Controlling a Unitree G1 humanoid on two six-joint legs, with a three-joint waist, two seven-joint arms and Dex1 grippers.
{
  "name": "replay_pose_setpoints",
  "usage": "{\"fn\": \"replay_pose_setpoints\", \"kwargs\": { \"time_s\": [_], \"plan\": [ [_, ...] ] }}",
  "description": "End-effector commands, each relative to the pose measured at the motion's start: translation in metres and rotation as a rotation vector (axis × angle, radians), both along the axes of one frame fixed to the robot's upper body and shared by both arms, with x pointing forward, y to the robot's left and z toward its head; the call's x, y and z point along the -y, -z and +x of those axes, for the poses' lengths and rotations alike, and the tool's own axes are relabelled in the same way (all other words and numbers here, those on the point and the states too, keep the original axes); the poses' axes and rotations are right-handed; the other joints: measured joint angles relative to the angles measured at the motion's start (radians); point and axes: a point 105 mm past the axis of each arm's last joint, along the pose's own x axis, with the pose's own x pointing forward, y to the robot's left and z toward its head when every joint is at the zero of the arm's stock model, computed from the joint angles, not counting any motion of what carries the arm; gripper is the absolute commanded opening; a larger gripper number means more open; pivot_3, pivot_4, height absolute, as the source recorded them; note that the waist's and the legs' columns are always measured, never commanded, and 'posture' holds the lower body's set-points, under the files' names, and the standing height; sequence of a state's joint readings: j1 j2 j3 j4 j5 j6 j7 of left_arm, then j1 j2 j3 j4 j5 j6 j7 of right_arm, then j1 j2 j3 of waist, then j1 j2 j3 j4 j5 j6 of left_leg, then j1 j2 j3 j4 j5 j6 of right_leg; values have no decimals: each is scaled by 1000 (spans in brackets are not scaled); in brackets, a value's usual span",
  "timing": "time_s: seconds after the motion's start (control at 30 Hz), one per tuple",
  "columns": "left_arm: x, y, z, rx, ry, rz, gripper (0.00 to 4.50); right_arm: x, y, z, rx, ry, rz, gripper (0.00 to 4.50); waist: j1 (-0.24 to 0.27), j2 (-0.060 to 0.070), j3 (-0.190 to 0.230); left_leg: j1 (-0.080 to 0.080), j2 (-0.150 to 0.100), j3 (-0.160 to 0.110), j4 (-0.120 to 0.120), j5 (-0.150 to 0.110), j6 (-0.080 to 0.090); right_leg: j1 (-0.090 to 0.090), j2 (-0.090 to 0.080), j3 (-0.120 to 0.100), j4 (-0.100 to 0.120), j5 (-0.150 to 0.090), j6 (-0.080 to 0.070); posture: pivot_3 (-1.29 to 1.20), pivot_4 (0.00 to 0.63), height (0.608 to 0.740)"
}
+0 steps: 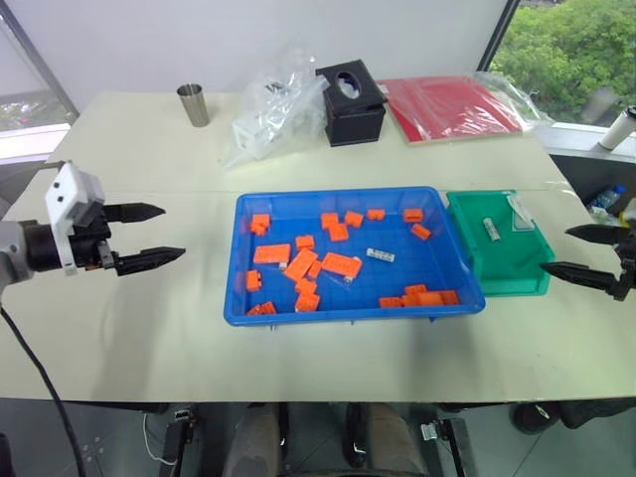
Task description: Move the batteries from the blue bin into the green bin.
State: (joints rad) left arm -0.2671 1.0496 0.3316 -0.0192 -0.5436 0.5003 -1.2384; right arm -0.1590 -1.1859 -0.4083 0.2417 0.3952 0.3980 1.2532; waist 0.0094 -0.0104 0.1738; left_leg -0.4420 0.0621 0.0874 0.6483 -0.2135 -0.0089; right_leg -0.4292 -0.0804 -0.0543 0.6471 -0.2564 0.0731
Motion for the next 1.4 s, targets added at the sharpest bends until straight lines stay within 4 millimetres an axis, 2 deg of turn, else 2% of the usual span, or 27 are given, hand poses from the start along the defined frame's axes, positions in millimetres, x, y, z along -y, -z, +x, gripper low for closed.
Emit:
{"fn": "replay_pose_setpoints", "kwargs": {
  "time_s": [0.03,0.5,0.63,0.7,0.77,0.87,0.97,1.03,1.1,1.2,1.23,1.4],
  "plan": [
    [2,-12,-6,51,18,17,4500,-1,-11,2,42,-10,-5,4477,0,0,0,0,0,0,0,0,0,0,0,0,0,0,0,0,150,736],
    [9,-10,-7,51,29,-18,4500,-2,-18,10,36,-7,-1,4477,-1,0,0,0,0,0,0,0,0,0,0,0,0,0,0,0,150,736],
    [11,-11,-8,55,28,-28,4500,-8,-27,16,67,-32,-27,4477,-1,0,0,0,0,0,0,0,0,0,0,0,0,0,0,0,150,736],
    [13,-12,-8,55,30,-33,4500,-18,-34,23,93,-59,-27,4477,-1,1,0,0,0,0,0,0,0,0,0,0,0,0,0,0,150,736],
    [17,-12,-9,55,50,-39,4500,-40,-44,31,118,-130,-9,4477,-3,1,0,0,0,0,0,0,0,0,0,0,0,0,0,0,150,736],
    [25,-11,-13,38,89,-45,4500,-91,-59,46,156,-272,39,4477,-17,1,1,0,0,0,0,0,0,-1,1,0,1,0,0,0,150,736],
    [32,-9,-18,26,127,-41,4500,-142,-63,56,157,-394,61,4477,-28,1,1,0,1,-1,-1,0,0,-1,1,0,1,1,2,0,150,736],
    [37,-7,-21,24,149,-37,4500,-182,-58,62,146,-489,46,4477,-27,2,1,0,1,0,-1,0,0,-2,1,0,2,1,2,0,150,736],
    [39,-6,-22,24,157,-33,4500,-209,-53,64,128,-550,44,4477,-24,2,1,-1,1,0,-1,0,0,-2,1,0,3,1,2,0,150,736],
    [48,1,-31,-6,209,-24,4500,-283,-25,78,77,-654,32,4477,-23,1,1,-2,0,0,0,0,0,-3,1,0,3,2,2,0,150,736],
    [50,3,-34,-13,222,-13,4500,-297,-19,83,67,-656,27,4477,-28,1,1,-2,0,0,0,0,0,-3,1,0,3,2,2,0,150,736],
    [62,7,-41,-18,256,-10,4500,-342,10,99,-20,-608,24,4477,-13,0,1,-4,0,-1,0,0,0,-4,0,0,5,2,2,0,150,736]
  ]
}}
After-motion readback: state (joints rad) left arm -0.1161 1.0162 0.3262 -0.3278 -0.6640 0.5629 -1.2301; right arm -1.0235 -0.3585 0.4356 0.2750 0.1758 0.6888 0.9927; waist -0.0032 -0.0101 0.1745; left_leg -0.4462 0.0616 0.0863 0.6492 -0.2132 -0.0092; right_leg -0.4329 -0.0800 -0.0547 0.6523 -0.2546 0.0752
